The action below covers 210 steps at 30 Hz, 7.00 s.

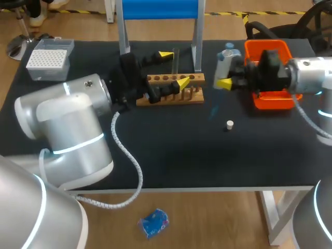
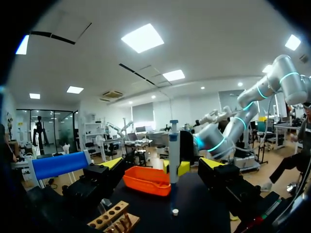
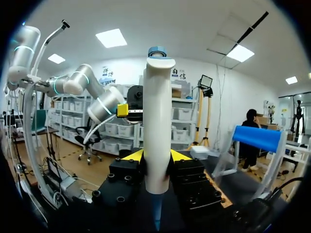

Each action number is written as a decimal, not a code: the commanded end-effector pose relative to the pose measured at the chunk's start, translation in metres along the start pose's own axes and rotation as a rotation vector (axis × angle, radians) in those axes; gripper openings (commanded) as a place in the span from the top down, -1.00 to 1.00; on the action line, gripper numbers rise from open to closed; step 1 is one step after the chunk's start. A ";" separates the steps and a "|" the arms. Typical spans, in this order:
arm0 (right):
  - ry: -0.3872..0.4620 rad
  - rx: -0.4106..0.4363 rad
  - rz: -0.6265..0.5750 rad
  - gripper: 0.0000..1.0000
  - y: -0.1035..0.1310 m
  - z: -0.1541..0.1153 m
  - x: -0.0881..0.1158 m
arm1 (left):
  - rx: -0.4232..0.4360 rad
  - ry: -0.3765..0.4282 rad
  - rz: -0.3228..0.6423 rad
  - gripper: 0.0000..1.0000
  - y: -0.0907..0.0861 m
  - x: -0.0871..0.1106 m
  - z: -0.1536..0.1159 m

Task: Invert the test tube, pick up the pipette, mount the tip to pipette, aspirate from beaker and dispense into the tube, eject the tip, return the pipette, and cap with the stopper.

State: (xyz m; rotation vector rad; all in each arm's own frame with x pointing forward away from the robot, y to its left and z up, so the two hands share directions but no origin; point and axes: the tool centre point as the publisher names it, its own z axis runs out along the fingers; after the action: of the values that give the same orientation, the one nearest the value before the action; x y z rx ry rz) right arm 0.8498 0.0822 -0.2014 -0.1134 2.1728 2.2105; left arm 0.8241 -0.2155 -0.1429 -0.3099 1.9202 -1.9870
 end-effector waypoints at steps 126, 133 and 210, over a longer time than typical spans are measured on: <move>-0.344 0.008 0.020 1.00 0.003 -0.238 -0.127 | -0.561 0.148 0.084 0.78 -0.069 -0.055 0.254; -0.344 0.008 0.020 1.00 0.003 -0.238 -0.127 | -0.467 0.213 0.081 1.00 -0.065 -0.042 0.286; -0.344 0.008 0.020 1.00 0.003 -0.238 -0.127 | 0.061 0.311 -0.042 1.00 -0.030 -0.011 0.381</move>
State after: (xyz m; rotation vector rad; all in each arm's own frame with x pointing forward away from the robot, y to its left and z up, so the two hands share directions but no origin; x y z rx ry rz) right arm 0.9809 -0.1521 -0.1918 0.2735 1.9990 2.0463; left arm 0.9831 -0.5532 -0.0875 -0.0280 2.2465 -2.0377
